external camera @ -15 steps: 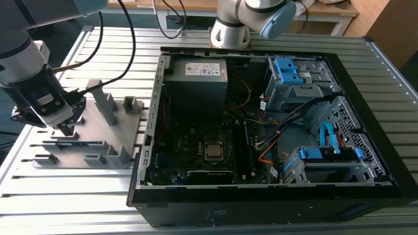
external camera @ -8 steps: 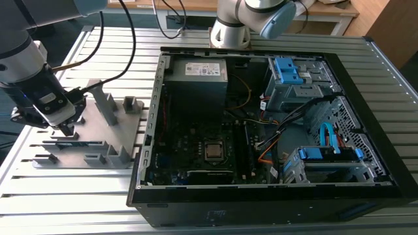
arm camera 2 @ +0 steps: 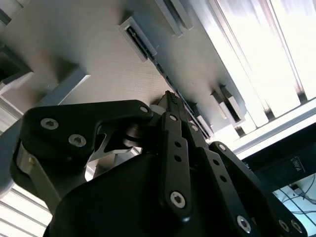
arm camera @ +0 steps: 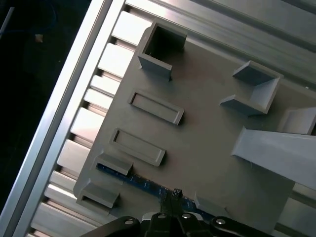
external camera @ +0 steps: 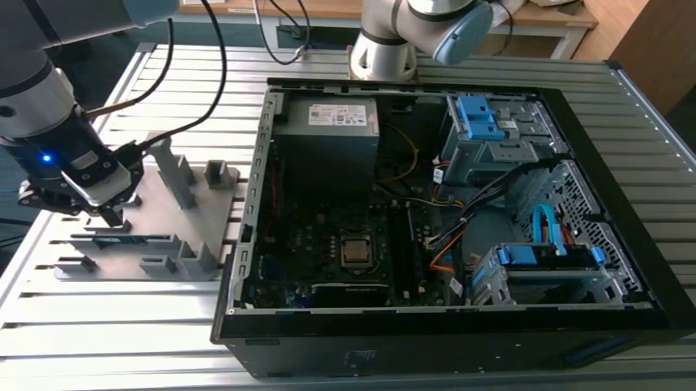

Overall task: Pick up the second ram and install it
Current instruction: 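Pick up the second ram and move it above second insertion slot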

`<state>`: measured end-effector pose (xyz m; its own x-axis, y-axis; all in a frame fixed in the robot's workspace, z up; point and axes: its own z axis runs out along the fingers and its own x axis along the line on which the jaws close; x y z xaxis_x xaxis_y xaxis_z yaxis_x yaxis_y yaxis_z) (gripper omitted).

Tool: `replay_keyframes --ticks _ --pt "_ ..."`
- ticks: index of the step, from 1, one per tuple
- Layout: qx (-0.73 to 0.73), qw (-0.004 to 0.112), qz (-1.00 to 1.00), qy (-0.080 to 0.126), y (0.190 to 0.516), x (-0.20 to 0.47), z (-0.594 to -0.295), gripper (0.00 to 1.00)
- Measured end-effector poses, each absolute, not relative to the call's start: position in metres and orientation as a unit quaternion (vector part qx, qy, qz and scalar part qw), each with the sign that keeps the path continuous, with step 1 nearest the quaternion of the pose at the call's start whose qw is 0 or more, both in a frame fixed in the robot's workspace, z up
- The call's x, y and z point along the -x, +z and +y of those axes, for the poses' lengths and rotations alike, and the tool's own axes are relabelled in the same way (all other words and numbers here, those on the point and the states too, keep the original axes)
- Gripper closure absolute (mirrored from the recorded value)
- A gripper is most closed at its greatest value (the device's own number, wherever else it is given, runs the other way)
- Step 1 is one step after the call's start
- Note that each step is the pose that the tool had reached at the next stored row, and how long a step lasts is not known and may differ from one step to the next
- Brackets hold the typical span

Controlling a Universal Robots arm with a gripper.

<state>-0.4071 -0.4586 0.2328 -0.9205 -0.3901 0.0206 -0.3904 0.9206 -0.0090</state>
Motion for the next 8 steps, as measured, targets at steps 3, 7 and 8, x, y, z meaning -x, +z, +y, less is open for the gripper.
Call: replay_keyframes --ticks 3,7,8 --pt "-0.211 0.009 -0.977 0.007 0.2328 0.4071 -0.4585 0.90" --pt "-0.226 0.009 -0.974 0.007 0.2328 0.4071 -0.4585 0.90" --pt "-0.230 0.009 -0.973 0.007 0.2328 0.4071 -0.4585 0.90"
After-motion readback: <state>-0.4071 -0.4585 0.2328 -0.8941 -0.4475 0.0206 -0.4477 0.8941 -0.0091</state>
